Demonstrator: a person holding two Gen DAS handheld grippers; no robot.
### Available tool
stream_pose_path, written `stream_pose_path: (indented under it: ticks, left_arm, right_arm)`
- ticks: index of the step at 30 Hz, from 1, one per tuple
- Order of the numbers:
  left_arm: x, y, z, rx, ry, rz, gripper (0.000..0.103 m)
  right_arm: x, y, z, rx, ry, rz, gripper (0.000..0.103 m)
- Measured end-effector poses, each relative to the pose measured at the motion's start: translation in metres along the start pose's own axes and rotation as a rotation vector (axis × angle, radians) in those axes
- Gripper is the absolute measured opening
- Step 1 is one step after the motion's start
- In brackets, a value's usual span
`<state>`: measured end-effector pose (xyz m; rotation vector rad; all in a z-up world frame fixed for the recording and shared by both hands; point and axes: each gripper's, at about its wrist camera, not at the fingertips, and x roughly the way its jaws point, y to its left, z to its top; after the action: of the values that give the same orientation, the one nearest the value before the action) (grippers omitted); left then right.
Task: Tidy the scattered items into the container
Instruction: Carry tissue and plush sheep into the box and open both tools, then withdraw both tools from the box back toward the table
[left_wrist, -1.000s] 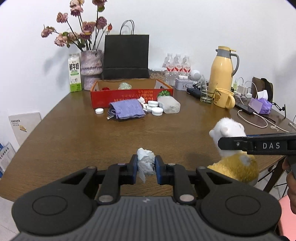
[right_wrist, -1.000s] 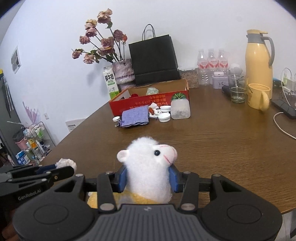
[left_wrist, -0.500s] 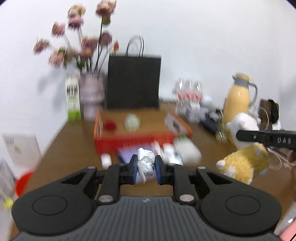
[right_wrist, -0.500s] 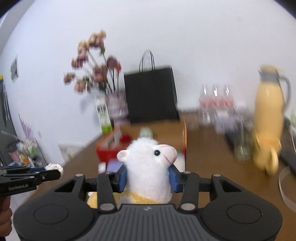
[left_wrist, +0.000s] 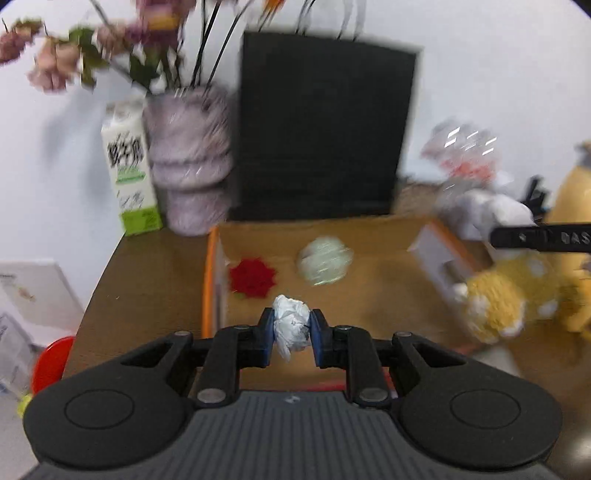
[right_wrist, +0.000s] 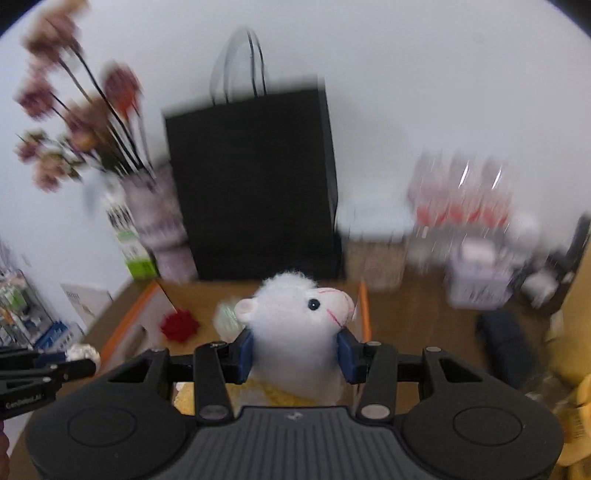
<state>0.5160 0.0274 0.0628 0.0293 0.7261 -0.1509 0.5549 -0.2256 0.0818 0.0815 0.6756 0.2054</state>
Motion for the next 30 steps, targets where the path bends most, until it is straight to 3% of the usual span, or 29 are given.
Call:
stream_pose_path:
  ticks: [7,9,14,16,17,20,25,30]
  left_arm:
    - [0.068,0.009,0.0,0.062,0.148,0.001,0.02]
    - [0.075,0.01,-0.006,0.055,0.177,0.021,0.02]
    - [0.075,0.014,-0.019,0.132,0.208,-0.014,0.025]
    - [0.069,0.018,-0.019,0.127,0.214,-0.025,0.033]
    - [0.064,0.02,-0.017,0.117,0.218,-0.033,0.043]
    - [0.041,0.021,-0.007,0.109,0.188,-0.044,0.061]
    - [-0.017,0.017,0.009,0.073,0.125,-0.031,0.076]
    - [-0.065,0.01,0.01,0.019,0.092,-0.032,0.091]
  right_arm:
    - [0.101,0.009,-0.025,-0.077,0.14,-0.129,0.044]
    - [0.109,0.007,-0.036,-0.089,0.168,-0.154,0.045]
    - [0.11,0.009,-0.045,-0.15,0.206,-0.198,0.05]
    - [0.104,0.011,-0.041,-0.156,0.211,-0.209,0.057]
    - [0.098,0.013,-0.038,-0.151,0.2,-0.221,0.063]
    - [0.068,0.02,-0.027,-0.126,0.15,-0.214,0.078]
    - [0.006,0.028,-0.009,-0.114,0.073,-0.191,0.083]
    - [-0.041,0.025,-0.016,-0.06,0.082,-0.126,0.086]
